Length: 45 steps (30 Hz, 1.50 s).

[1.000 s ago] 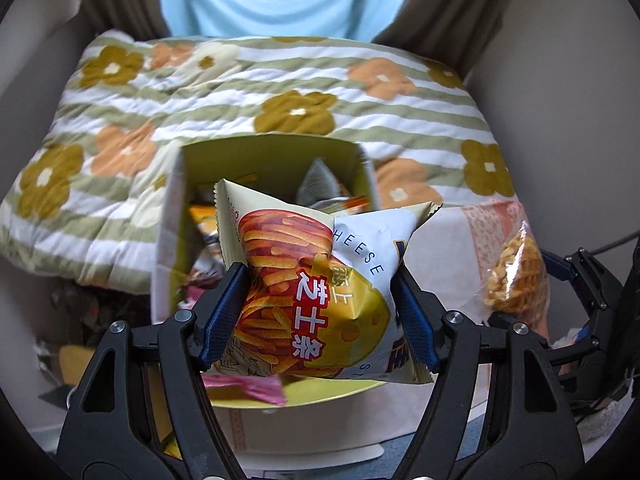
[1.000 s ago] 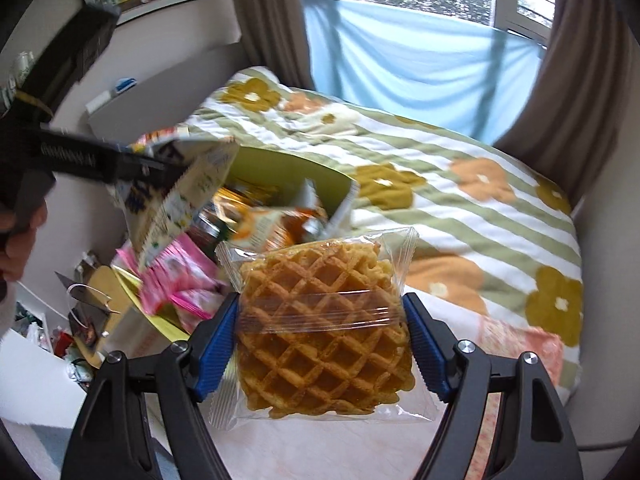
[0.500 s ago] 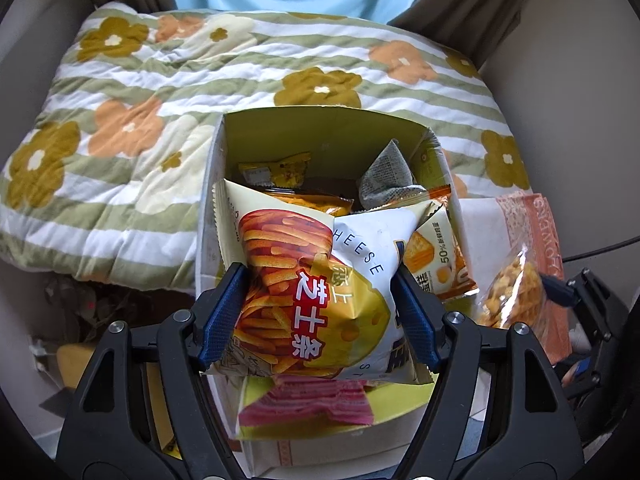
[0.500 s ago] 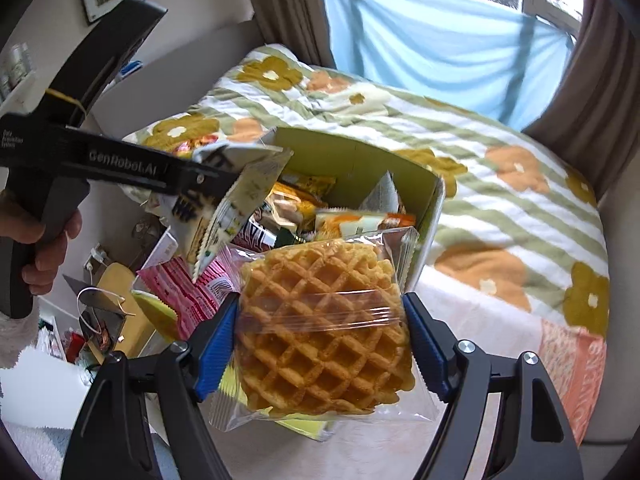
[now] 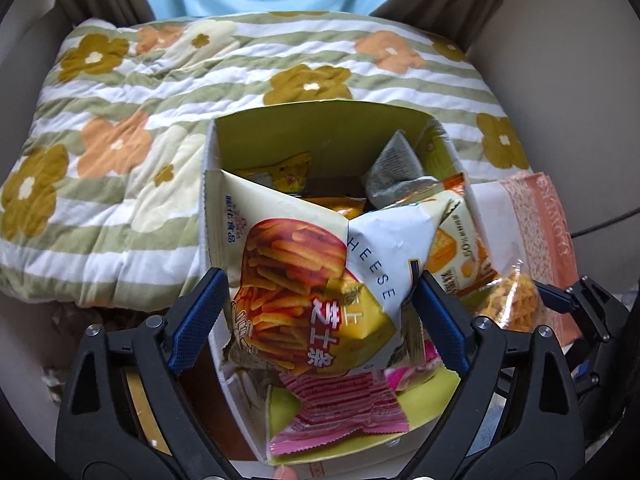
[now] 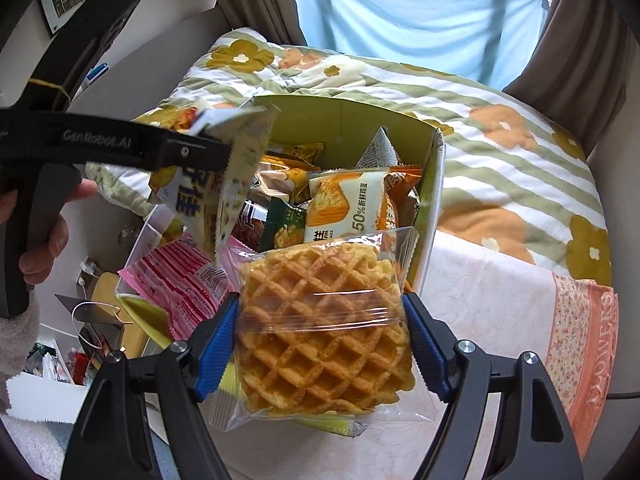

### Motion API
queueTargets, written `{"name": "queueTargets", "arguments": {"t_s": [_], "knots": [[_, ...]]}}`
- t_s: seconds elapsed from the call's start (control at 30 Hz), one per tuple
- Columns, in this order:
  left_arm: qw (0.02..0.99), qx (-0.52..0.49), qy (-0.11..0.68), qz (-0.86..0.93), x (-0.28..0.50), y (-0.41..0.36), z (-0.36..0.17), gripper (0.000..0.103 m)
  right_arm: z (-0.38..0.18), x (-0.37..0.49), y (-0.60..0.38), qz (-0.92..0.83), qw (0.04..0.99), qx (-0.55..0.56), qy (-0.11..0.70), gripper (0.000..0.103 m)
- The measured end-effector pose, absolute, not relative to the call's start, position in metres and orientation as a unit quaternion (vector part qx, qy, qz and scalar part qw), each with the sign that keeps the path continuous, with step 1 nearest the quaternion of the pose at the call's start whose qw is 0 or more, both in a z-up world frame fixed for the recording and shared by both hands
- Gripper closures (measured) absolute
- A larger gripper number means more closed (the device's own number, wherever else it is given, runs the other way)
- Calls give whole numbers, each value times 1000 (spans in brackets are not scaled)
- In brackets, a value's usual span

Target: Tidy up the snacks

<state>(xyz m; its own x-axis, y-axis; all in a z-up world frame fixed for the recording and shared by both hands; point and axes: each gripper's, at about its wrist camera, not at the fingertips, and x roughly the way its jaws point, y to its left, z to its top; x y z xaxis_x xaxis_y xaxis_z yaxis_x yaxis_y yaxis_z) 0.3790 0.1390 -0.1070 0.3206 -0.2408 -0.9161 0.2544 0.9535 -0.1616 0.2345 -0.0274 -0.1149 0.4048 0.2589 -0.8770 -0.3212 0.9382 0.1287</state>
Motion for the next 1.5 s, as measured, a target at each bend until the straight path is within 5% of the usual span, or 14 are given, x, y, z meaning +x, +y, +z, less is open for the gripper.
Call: {"name": "queueTargets", "arguments": {"t_s": [0.13, 0.47, 0.6, 1.1, 1.5], "knots": [[825, 2, 544, -155, 381, 139, -97, 0, -115, 238, -27, 169, 838, -23, 518, 29], [830, 1, 542, -130, 375, 154, -96, 0, -114, 238, -20, 172, 842, -31, 509, 25], [840, -6, 529, -119, 368, 164, -90, 0, -112, 238, -17, 172, 847, -35, 502, 4], [863, -11, 496, -95, 321, 171, -64, 0, -86, 212, -27, 166, 874, -35, 455, 4], [940, 8, 340, -38, 187, 129, 31, 0, 4, 128, -101, 119, 928, -6, 352, 4]]}}
